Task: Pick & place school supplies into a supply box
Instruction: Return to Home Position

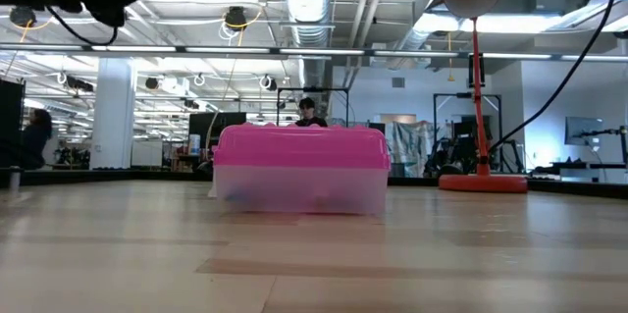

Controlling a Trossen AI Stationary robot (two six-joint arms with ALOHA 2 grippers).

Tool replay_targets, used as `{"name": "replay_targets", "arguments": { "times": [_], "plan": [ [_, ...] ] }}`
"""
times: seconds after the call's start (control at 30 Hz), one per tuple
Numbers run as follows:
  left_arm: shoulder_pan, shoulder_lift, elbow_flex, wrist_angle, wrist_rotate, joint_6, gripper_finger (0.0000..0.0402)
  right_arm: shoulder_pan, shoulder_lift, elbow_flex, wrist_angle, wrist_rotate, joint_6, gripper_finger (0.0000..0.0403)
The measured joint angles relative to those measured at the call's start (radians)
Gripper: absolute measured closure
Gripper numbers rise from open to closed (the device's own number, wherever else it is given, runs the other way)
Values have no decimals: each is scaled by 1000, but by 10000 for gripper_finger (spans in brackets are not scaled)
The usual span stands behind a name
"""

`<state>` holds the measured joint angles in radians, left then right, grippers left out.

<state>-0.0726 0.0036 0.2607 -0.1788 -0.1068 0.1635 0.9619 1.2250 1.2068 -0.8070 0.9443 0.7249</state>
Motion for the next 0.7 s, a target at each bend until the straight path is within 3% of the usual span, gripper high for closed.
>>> {"name": "replay_targets", "arguments": {
  "times": [0.4, 0.7],
  "plan": [
    [61, -2, -246, 367, 133, 6, 235, 14, 6, 0, 0, 0, 7, 285],
    [77, 0, -251, 315, 144, 15, 235, 13, 6, 0, 0, -1, 9, 285]
  ]
}}
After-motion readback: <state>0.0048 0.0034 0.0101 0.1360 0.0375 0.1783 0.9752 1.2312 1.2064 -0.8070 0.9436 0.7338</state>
